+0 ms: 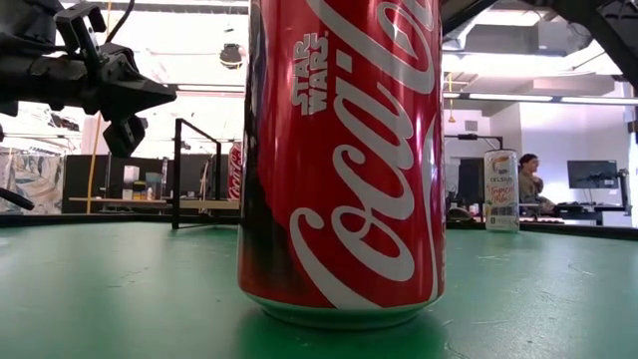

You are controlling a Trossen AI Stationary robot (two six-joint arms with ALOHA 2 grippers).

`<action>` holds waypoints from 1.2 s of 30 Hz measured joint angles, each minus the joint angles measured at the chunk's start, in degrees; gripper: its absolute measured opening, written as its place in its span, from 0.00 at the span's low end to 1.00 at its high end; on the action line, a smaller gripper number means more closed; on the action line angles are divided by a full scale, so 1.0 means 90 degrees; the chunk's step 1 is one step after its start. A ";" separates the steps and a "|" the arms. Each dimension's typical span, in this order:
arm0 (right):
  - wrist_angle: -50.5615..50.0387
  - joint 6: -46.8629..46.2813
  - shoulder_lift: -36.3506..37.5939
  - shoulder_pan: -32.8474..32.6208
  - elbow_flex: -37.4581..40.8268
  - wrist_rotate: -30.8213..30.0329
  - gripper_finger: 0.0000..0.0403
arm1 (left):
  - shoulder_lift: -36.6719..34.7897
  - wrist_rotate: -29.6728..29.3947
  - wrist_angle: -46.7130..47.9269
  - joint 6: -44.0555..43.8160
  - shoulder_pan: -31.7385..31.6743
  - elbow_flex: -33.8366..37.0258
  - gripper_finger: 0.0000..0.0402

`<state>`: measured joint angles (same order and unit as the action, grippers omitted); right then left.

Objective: Place canned beverage on shelf
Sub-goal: Put the top red soda can on the shelf

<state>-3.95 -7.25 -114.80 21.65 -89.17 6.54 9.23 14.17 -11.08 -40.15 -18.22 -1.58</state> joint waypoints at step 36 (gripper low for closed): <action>0.0745 -0.0247 -0.0289 0.0161 -0.0005 -0.0777 0.05 | 0.0000 0.0022 0.0004 -0.0116 0.0000 -0.0002 0.00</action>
<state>2.75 -9.47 -117.40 23.10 -89.21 -0.45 9.23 14.37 -11.05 -41.19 -18.22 -1.61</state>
